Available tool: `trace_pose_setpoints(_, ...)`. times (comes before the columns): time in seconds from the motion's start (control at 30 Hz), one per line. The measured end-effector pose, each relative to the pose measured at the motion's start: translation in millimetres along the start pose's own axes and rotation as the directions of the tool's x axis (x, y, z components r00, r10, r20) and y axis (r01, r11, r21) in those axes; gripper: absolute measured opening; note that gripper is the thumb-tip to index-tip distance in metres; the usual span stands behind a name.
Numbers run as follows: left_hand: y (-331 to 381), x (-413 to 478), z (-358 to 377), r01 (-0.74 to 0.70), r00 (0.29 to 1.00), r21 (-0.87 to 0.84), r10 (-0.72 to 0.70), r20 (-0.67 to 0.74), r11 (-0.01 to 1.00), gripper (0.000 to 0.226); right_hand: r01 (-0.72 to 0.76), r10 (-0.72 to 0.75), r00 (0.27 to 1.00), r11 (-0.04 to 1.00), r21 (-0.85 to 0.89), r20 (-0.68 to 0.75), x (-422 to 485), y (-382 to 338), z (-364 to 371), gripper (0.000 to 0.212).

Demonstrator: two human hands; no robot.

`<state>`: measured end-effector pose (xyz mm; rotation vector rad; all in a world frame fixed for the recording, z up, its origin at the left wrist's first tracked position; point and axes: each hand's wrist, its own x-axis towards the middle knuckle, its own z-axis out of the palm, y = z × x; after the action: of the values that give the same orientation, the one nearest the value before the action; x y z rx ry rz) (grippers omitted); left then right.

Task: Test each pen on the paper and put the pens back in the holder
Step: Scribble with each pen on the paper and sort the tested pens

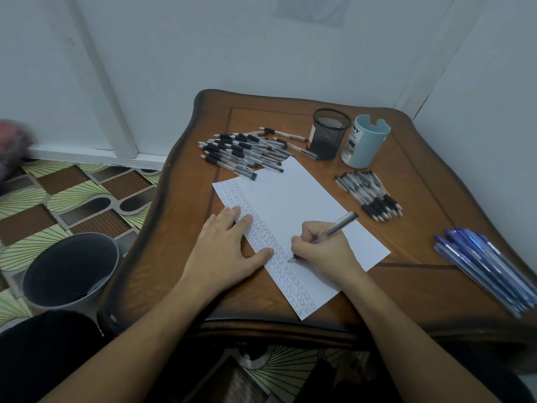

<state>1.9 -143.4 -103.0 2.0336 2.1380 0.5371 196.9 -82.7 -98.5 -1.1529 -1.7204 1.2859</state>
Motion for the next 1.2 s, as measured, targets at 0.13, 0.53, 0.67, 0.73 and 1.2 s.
trace_pose_setpoints(0.13, -0.2, 0.0, 0.8, 0.0, 1.0, -0.018, -0.001, -0.013, 1.0, 0.095, -0.013, 0.013, 1.0, 1.0, -0.014, 0.002, 0.9, 1.3, 0.1, 0.041)
trace_pose_setpoints(0.53, 0.1, -0.6, -0.5, -0.005, 1.0, -0.009, 0.005, -0.004, 1.0, 0.093, -0.02, 0.021, 1.0, 0.999, 0.039, -0.012, 1.9, 4.4, -2.3, 0.04)
trace_pose_setpoints(0.67, 0.9, -0.7, -1.0, -0.004, 1.0, -0.019, 0.003, -0.006, 1.0, 0.093, 0.009, -0.009, 1.0, 1.0, -0.012, -0.012, -0.3, 0.9, -2.0, 0.045)
trace_pose_setpoints(0.73, 0.8, -0.9, -0.8, -0.002, 1.0, -0.024, 0.002, -0.006, 1.0, 0.093, 0.01, -0.01, 1.0, 0.999, -0.031, -0.009, -0.4, 0.2, -2.2, 0.049)
trace_pose_setpoints(1.2, 0.0, -0.4, -1.1, 0.0, 1.0, -0.008, 0.0, -0.001, 1.0, 0.094, 0.002, -0.002, 1.0, 1.0, -0.028, 0.003, -2.0, -2.9, -2.8, 0.044)
